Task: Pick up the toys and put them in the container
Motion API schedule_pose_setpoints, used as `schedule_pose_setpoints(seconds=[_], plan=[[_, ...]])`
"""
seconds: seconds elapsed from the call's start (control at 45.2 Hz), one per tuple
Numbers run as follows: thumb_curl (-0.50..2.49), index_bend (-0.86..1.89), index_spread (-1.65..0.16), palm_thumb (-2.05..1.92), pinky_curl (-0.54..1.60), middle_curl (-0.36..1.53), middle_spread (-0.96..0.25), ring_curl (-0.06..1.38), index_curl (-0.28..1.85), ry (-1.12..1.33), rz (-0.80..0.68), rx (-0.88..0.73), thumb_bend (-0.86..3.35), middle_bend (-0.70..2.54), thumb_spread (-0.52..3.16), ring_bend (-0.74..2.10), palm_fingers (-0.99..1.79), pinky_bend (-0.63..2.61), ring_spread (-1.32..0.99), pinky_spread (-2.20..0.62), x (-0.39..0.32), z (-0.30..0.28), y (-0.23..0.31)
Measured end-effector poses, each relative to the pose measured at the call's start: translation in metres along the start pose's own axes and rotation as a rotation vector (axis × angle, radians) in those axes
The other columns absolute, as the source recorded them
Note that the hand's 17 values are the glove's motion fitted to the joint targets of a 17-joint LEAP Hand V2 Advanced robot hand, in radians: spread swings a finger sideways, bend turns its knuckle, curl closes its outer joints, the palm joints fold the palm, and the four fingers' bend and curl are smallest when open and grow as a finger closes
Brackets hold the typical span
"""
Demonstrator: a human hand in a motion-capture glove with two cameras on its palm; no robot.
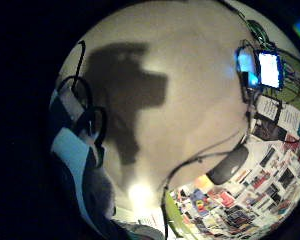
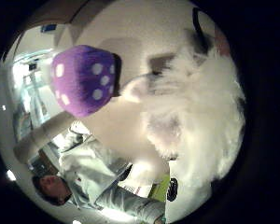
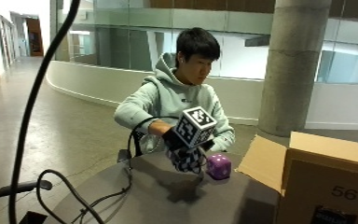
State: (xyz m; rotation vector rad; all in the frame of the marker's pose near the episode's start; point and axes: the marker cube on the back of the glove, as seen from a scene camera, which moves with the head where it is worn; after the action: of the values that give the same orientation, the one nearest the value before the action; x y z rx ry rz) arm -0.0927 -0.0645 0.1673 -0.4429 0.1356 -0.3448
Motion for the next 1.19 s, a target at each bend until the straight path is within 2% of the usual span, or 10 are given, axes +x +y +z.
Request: schedule_pose_setpoints(seconds=[0.288,0.465,0.708,0.907,0.973,1.04,1.062,1.084,1.128,1.195], plan=[[0.73,0.4,-0.3,0.69,0.44,0.49,-0.25,0.54,0.38,0.009,-0.016,0.087,0.13,0.74,0.66,1.01,1.13,0.98,-0.36,-0.4,-0.007,-0.176,0.011],[0.79,0.45,-0.31,0.7,0.46,0.55,-0.26,0.56,0.46,-0.018,0.013,0.262,0.12,0.79,0.55,1.05,1.09,1.02,-0.36,-0.4,-0.053,-0.249,0.003],[0.87,0.5,-0.32,0.71,0.48,0.61,-0.27,0.59,0.58,-0.096,0.004,0.482,0.1,0.82,0.44,1.09,1.04,1.05,-0.37,-0.4,-0.091,-0.296,-0.054],[0.92,0.48,-0.32,0.7,0.5,0.66,-0.28,0.61,0.69,-0.147,0.003,0.766,0.08,0.82,0.4,1.11,0.98,1.1,-0.37,-0.4,-0.108,-0.328,-0.092],[0.93,0.48,-0.33,0.69,0.51,0.67,-0.28,0.61,0.73,-0.169,0.015,0.785,0.06,0.8,0.4,1.1,0.91,1.12,-0.37,-0.4,-0.115,-0.331,-0.102],[0.91,0.31,-0.31,0.65,0.53,0.64,-0.27,0.61,0.72,-0.189,0.039,0.675,0.04,0.64,0.54,1.08,0.55,1.2,-0.34,-0.37,-0.12,-0.325,-0.114],[0.87,0.37,-0.31,0.56,0.51,0.63,-0.25,0.56,0.74,-0.189,0.045,0.639,-0.02,0.58,0.65,0.84,0.03,1.11,-0.3,-0.31,-0.12,-0.323,-0.119],[0.82,0.34,-0.3,0.44,0.57,0.62,-0.19,0.59,0.76,-0.189,0.048,0.615,-0.1,0.51,0.69,0.7,-0.5,1.09,-0.23,-0.25,-0.118,-0.32,-0.122],[0.75,0.22,-0.29,0.26,0.54,0.56,-0.13,0.53,0.7,-0.197,0.04,0.6,-0.16,0.38,0.75,0.53,-0.65,1.05,-0.18,-0.19,-0.117,-0.316,-0.127],[0.69,0.11,-0.29,0.18,0.45,0.49,-0.08,0.41,0.58,-0.211,0.016,0.596,-0.11,0.24,0.82,0.31,-0.52,0.96,-0.12,-0.12,-0.117,-0.308,-0.131]])
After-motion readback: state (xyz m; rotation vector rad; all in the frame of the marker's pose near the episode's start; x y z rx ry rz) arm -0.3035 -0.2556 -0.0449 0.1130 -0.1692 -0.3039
